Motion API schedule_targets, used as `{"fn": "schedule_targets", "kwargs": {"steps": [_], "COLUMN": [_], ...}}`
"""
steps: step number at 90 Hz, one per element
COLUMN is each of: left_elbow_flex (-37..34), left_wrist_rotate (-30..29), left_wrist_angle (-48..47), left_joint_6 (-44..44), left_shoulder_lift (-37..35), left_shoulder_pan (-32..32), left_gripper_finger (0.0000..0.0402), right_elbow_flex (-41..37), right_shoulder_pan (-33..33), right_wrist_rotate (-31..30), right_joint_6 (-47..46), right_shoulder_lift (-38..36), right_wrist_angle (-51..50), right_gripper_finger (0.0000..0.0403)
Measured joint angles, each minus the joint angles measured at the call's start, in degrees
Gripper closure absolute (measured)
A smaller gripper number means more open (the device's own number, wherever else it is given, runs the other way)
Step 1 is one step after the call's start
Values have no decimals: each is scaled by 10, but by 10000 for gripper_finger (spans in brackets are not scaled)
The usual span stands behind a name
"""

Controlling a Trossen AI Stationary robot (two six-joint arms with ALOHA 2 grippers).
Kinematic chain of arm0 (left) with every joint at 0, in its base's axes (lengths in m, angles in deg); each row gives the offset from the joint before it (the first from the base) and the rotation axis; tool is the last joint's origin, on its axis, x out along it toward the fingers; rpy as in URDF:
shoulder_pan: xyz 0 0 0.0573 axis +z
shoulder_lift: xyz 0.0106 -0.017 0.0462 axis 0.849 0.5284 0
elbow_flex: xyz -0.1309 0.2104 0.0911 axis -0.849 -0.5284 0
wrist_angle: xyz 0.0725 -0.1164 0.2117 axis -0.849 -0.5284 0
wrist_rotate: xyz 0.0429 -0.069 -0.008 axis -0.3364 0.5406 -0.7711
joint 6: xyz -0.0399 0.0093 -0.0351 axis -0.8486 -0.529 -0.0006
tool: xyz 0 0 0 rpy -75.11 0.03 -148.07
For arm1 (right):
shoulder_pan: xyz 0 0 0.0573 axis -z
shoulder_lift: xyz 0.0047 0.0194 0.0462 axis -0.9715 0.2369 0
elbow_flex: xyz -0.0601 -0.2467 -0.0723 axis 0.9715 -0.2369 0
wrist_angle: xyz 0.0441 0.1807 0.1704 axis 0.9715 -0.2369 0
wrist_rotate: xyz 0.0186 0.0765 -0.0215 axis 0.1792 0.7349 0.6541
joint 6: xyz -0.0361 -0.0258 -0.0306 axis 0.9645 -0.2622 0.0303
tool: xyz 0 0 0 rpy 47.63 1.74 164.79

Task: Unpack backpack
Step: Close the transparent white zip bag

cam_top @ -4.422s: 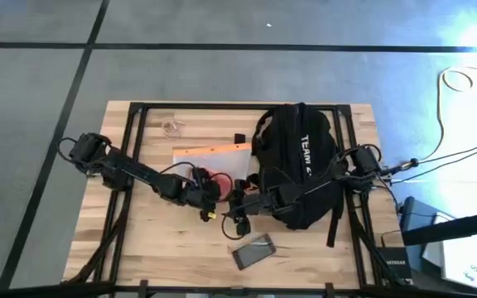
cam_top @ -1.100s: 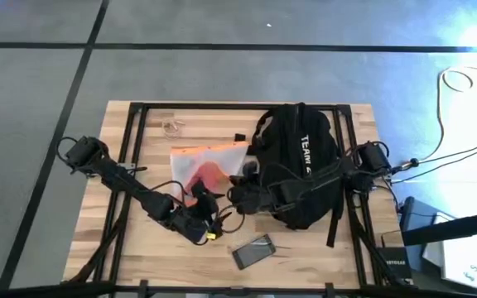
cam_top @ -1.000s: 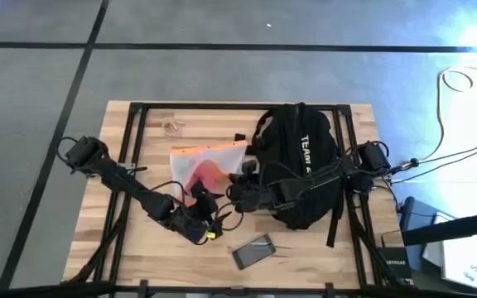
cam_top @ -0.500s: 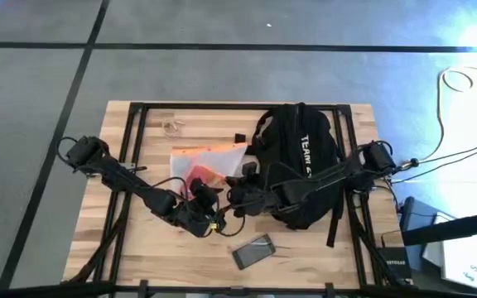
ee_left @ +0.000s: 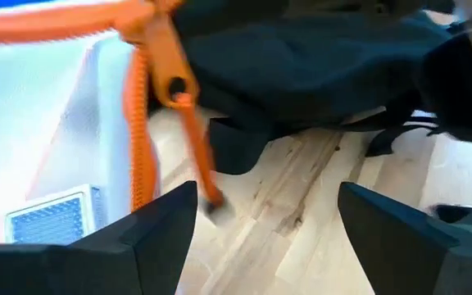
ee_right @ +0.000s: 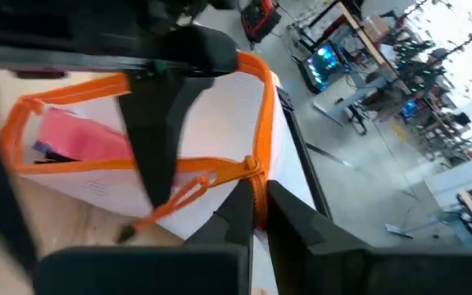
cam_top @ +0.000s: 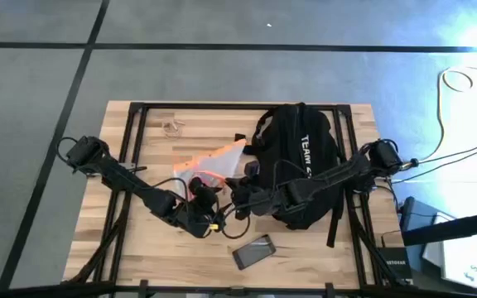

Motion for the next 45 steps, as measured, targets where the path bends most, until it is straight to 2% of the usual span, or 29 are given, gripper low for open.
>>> {"fn": "schedule_targets", "kwargs": {"steps": [26, 37, 45], "left_elbow_flex": [0, 0, 0], "left_wrist_rotate": [-86, -92, -93], "left_wrist_angle": [-41, -40, -42], "left_joint_6": [-8, 7, 10], "left_shoulder_lift": [0, 0, 0], "left_shoulder_pan": [0, 0, 0], "left_gripper_finger": [121, 126, 147], "right_elbow_flex": [0, 0, 0], "right_shoulder_pan": [0, 0, 0], "right_wrist_rotate": [26, 26, 26], "right_joint_6": [0, 0, 0], "right_shoulder_lift": [0, 0, 0], "right_wrist_angle": [13, 16, 16], "right_gripper_finger": [400, 400, 400]}}
